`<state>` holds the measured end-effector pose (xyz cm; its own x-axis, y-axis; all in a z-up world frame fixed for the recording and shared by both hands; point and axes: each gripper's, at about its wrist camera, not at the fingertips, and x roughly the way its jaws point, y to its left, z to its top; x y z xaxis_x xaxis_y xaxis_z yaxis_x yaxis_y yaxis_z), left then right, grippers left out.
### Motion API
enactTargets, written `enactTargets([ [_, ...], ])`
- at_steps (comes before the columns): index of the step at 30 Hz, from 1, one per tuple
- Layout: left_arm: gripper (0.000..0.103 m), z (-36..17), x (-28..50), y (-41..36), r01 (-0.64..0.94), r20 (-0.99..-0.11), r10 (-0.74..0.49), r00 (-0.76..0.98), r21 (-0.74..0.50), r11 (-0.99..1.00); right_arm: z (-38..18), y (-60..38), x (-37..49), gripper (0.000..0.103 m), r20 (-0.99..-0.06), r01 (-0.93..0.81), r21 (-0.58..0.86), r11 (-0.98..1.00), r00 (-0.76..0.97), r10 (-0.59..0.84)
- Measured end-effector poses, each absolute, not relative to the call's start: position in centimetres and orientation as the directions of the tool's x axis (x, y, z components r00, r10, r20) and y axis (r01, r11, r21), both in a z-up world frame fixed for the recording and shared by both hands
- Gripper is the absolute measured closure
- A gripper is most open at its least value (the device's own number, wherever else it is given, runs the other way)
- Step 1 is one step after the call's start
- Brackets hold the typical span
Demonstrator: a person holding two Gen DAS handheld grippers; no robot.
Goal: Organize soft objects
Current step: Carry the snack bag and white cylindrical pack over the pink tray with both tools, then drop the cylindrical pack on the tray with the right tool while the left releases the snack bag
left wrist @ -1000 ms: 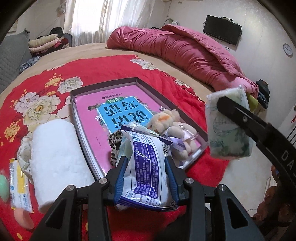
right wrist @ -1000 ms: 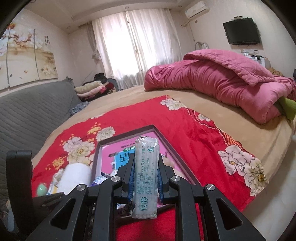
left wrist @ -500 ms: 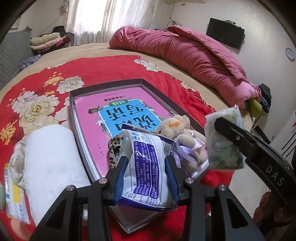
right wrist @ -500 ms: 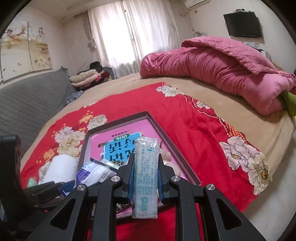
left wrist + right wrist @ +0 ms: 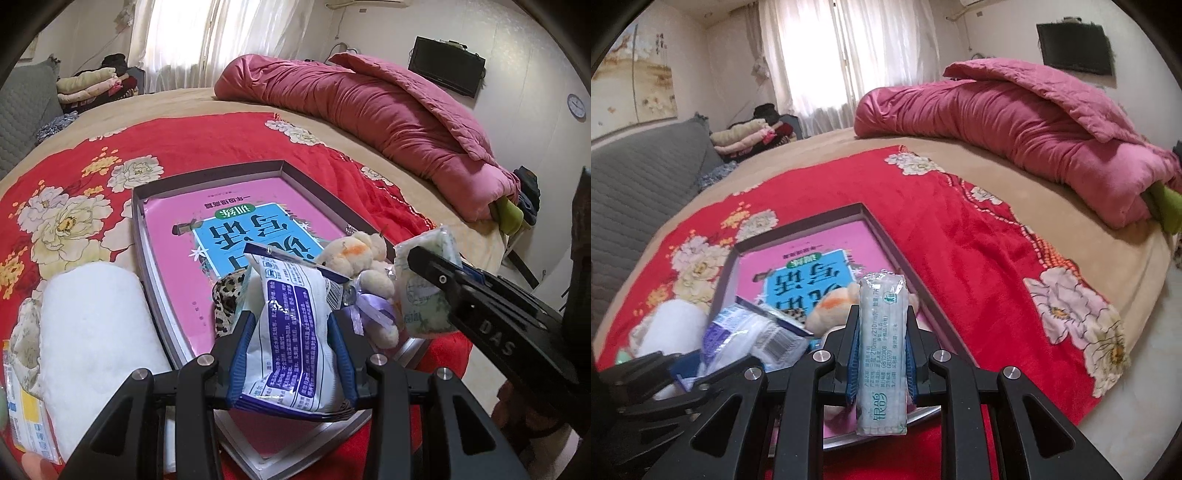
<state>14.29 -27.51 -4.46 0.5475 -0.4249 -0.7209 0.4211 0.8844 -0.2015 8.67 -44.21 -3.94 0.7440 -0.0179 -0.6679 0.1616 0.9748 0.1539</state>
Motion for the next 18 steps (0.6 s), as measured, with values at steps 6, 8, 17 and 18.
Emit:
enactTargets([
  [6, 0.062, -4.5, 14.3, -27.5, 0.422, -0.720, -0.427, 0.547, -0.203, 0.884, -5.0, -43.3, 9.5, 0.082, -0.701, 0.161, 0.041, 0.986, 0.708, -0.087],
  [8, 0.062, -4.5, 14.3, -27.4, 0.422, -0.720, -0.427, 0.547, -0.203, 0.883, -5.1, -43.2, 9.5, 0.082, -0.702, 0.152, 0.045, 0.987, 0.708, -0.077],
  [17, 0.062, -4.4, 14.1, -27.4, 0.423, -0.718, -0.435, 0.543, -0.213, 0.881, -4.8, -43.4, 9.2, 0.059, -0.697, 0.119, 0.130, 0.984, 0.717, 0.006],
  [18, 0.062, -4.3, 14.1, -27.3, 0.424, -0.715, -0.440, 0.543, -0.219, 0.879, -4.7, -43.3, 9.2, 0.053, -0.695, 0.112, 0.140, 0.984, 0.718, 0.017],
])
